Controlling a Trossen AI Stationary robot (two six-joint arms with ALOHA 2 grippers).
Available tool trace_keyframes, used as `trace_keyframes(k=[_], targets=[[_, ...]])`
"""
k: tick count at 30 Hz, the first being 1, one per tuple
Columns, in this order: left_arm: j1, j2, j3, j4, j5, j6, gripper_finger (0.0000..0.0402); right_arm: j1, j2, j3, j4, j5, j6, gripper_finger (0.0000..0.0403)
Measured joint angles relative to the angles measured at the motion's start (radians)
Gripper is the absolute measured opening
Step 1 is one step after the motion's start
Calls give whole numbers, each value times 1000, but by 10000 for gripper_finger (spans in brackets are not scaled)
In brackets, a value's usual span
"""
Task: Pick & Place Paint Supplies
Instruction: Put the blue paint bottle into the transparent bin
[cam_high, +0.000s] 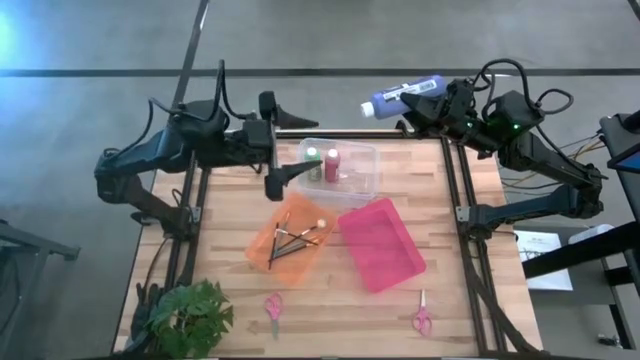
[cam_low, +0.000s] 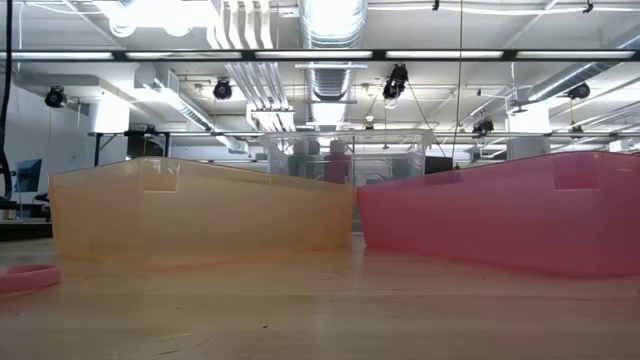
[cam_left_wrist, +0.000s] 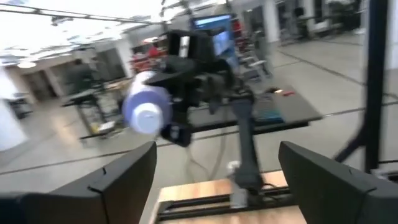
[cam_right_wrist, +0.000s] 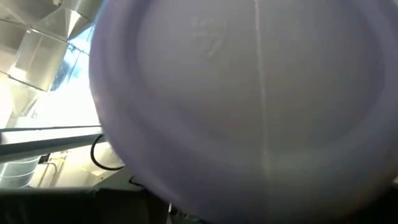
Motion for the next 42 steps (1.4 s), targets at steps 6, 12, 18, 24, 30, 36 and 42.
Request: trace_keyframes(k=[6,12,18,24,30,36,42], targets=[[9,62,-2,105,-47,102,327,1,0,0,0,-3,9,186],[48,139,3,248,-57,134,323,6,0,0,-1,0,9,186],[81,215,59,283,-17,150,323,6,0,0,-2,1,6,186],[94,291,132,309,-43,161,323,5,-2,-1,3,11,7,187],[105,317,160,329,-63,201,323,5,-3,-2,8,16,2,187],[120,318,155,338,-80,187,318,7,5,-4,-6,-2,-1,187],[126,315,154,318,-95,187,293,6,2,-4,0,-4,4,187]])
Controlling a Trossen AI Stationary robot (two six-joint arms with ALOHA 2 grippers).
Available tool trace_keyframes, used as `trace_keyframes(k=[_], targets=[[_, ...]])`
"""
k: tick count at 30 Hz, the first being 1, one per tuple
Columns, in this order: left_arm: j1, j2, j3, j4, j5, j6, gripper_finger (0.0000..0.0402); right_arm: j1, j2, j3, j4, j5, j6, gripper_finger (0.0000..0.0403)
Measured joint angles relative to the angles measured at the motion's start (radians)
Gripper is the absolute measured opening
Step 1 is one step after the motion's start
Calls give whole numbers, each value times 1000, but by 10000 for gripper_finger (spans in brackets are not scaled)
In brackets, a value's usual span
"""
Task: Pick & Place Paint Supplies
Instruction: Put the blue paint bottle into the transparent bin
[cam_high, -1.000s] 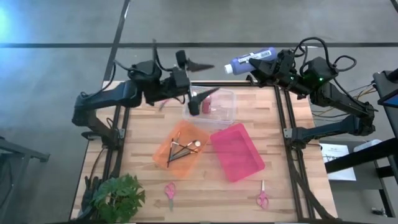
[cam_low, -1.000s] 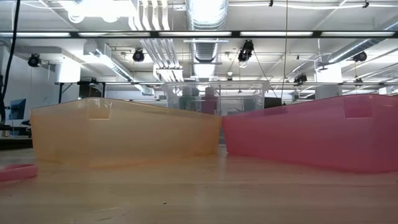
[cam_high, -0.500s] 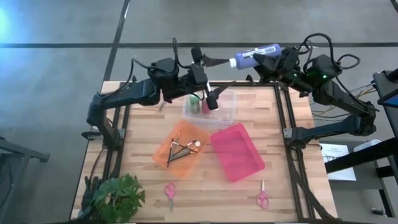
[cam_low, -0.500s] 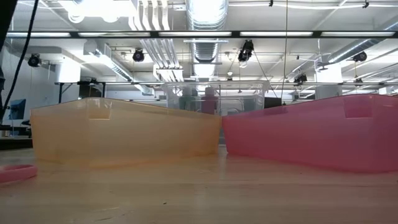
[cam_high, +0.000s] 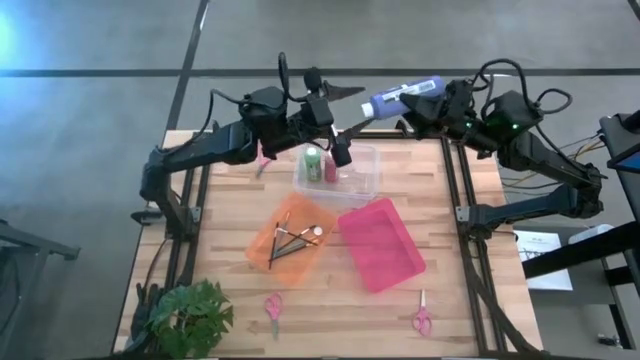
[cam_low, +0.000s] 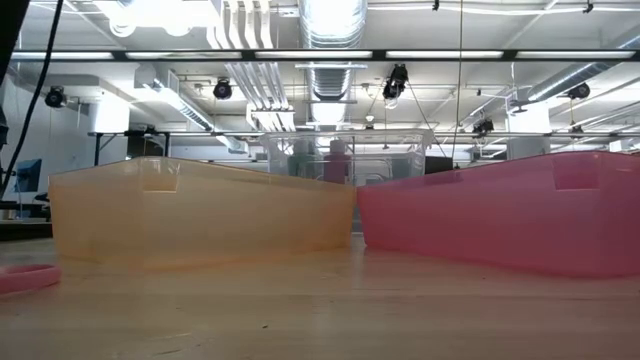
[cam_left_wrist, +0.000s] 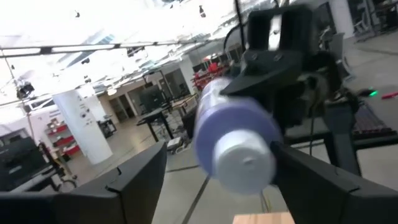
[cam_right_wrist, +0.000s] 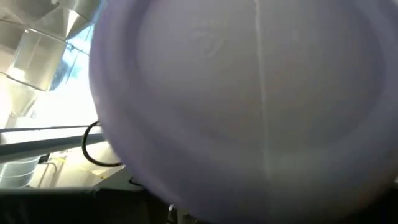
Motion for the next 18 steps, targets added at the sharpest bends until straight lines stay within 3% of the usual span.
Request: trace_keyframes(k=[10,18], targets=[[0,1,0,-31,18,-11,227,0,0,0,-1,4,2,187],[-1,1,0,-30,37,-33,140,0,0,0,2,5,2,187]])
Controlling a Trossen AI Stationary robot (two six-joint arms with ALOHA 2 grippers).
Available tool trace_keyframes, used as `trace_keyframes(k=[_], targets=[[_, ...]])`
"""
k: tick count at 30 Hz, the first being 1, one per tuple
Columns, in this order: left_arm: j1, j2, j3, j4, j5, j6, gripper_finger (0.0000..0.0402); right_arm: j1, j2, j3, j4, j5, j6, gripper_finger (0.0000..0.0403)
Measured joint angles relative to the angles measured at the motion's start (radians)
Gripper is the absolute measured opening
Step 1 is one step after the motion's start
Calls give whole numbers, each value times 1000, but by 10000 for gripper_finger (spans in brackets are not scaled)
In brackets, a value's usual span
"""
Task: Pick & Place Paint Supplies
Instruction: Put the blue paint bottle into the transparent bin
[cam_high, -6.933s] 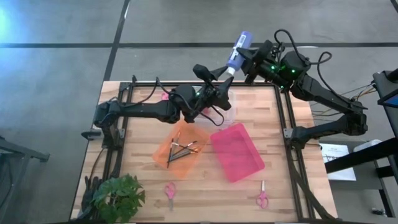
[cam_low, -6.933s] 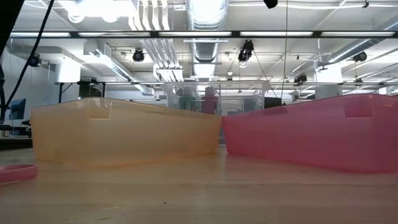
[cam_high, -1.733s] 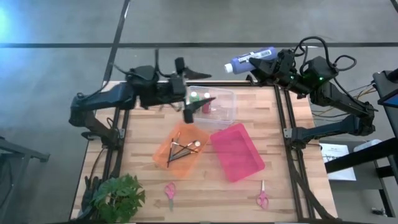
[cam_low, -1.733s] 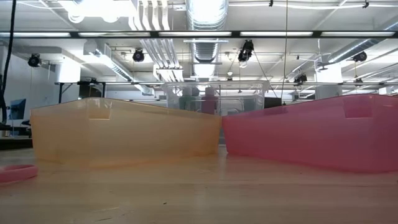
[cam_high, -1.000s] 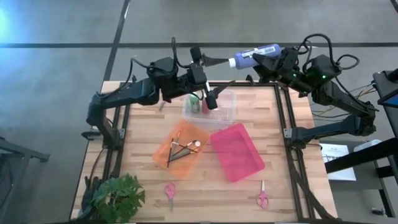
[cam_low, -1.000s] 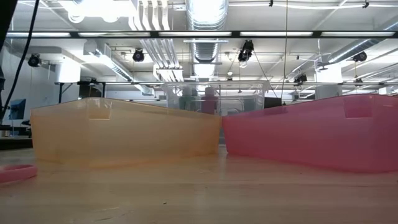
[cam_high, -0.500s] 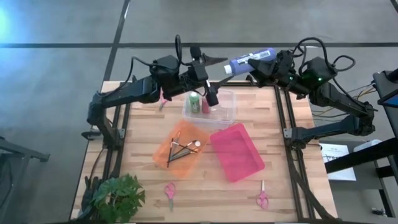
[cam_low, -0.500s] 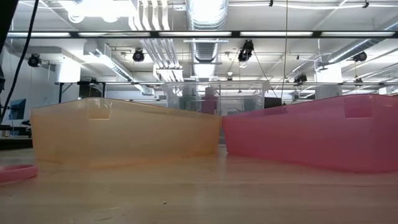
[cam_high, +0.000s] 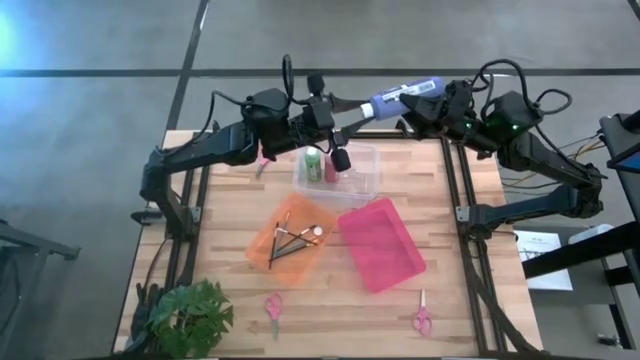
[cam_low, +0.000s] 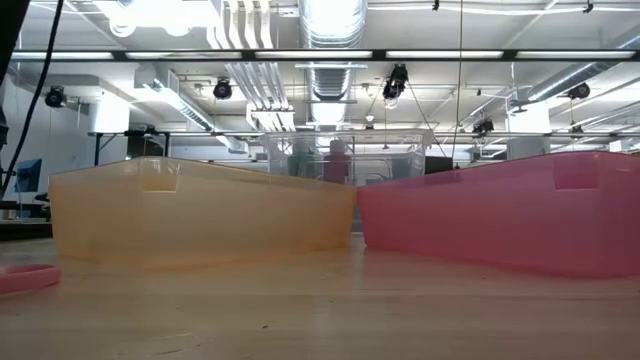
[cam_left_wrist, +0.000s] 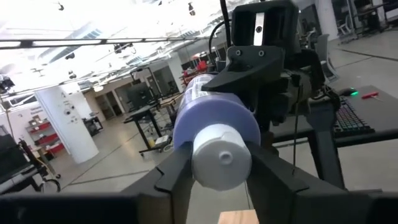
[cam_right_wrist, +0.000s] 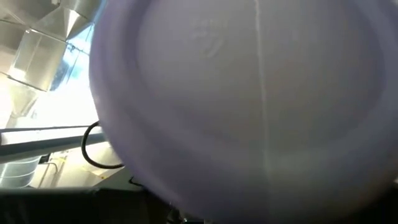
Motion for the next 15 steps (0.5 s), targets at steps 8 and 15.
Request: trace_keyframes(k=[8,15], targets=[[0,0,0,25,11,1,122,0,-1,0,2,-2,-3,187],[0,-2,0,25,11,-3,122,0,0,-3,1,-20,-4,187]])
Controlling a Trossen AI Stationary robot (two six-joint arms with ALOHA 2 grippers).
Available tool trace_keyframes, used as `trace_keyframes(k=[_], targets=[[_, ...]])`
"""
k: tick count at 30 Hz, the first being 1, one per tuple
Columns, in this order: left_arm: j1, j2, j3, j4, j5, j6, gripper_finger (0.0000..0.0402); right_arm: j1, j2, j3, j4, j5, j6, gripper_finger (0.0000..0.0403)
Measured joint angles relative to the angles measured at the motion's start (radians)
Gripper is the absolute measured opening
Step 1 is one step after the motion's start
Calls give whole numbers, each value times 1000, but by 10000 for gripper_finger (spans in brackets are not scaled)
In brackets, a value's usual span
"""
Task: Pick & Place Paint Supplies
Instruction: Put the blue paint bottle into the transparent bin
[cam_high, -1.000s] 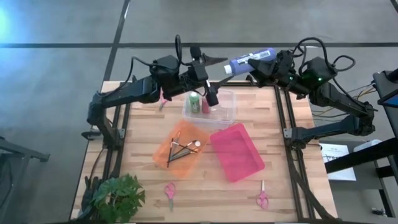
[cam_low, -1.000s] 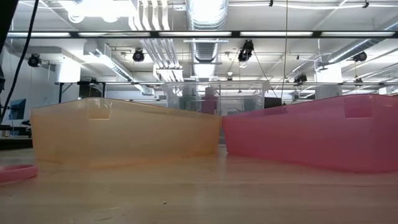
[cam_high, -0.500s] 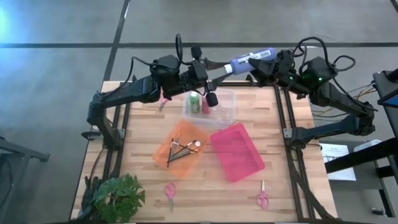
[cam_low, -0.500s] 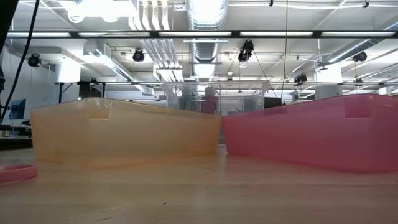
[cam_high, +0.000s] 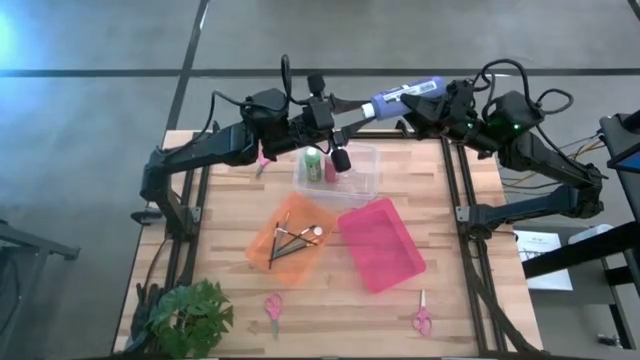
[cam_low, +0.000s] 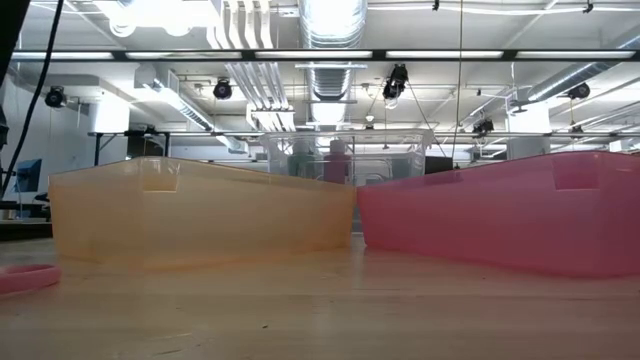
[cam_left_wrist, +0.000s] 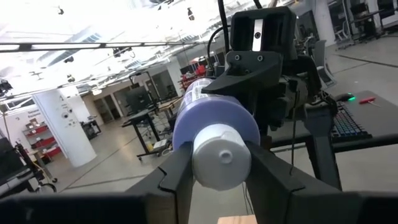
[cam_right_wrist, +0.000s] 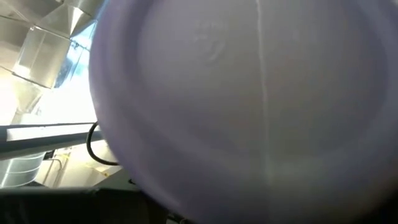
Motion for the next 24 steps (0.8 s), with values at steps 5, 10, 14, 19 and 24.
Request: trace_keyframes(k=[5,10,14,19,24], targets=[[0,-2,0,1,-4,0,122,0,0,0,7,-7,-16,189],[1,-5,0,9,-6,-20,122,0,3,-2,35,-38,-39,233],[2,-8,0,9,-15,-24,122,0,1,0,39,-54,-42,287],[15,-33,0,-6,-67,-11,122,18,-2,0,41,-98,-41,328],[52,-101,0,-124,-94,-18,122,41,-36,0,-43,-106,-55,334]])
